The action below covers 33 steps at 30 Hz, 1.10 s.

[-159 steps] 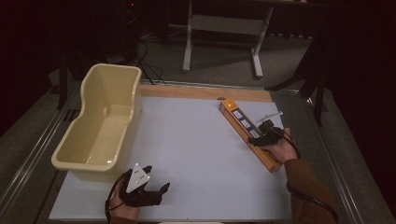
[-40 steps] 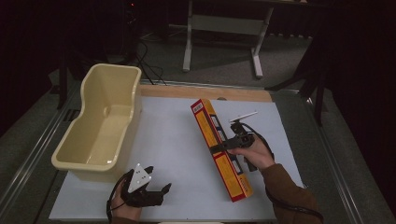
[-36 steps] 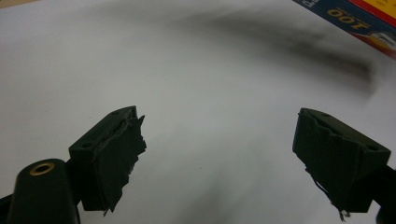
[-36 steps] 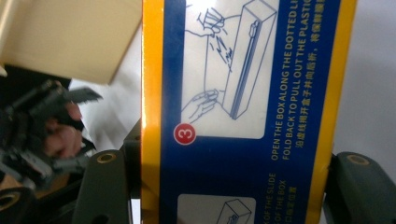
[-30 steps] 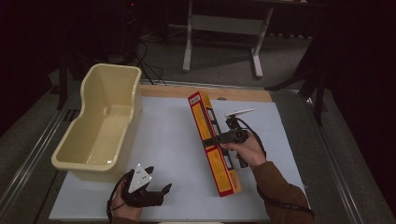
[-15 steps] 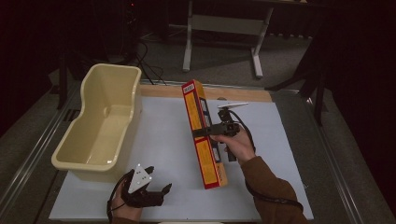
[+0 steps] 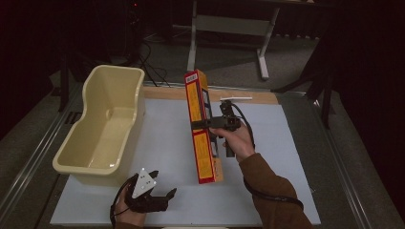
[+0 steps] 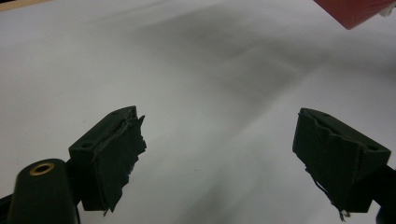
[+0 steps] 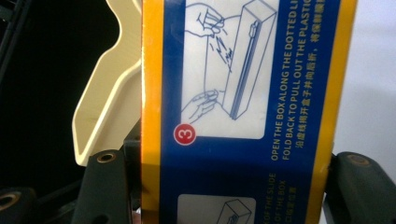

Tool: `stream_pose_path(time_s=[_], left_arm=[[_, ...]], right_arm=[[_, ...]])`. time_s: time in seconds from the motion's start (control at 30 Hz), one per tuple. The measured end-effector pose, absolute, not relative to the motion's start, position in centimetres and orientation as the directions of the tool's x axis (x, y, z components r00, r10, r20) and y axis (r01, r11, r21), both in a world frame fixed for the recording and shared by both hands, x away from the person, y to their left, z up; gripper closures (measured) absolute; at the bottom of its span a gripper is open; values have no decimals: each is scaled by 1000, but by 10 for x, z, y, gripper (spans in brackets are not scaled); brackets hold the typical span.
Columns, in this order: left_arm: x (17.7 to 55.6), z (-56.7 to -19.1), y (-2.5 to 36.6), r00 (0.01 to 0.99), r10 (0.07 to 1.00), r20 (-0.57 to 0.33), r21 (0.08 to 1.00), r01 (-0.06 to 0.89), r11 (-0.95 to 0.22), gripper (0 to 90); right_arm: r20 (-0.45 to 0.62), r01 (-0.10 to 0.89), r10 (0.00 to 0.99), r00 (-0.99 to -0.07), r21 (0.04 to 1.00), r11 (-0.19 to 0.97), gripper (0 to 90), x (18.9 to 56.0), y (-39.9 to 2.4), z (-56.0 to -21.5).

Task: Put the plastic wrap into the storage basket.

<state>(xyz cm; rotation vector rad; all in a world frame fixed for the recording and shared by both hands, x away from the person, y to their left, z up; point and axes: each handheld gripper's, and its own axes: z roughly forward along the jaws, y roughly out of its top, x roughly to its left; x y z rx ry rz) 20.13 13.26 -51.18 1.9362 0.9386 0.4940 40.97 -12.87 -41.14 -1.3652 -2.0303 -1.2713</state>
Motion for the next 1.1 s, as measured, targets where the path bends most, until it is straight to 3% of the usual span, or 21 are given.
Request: stream_pose_path(time_s=[1.1], left_arm=[[201,-511,133,633,774,-30,863,407,-300,153]], right_arm=[[779,889,471,-413,457,23,395,423,-95,-389]])
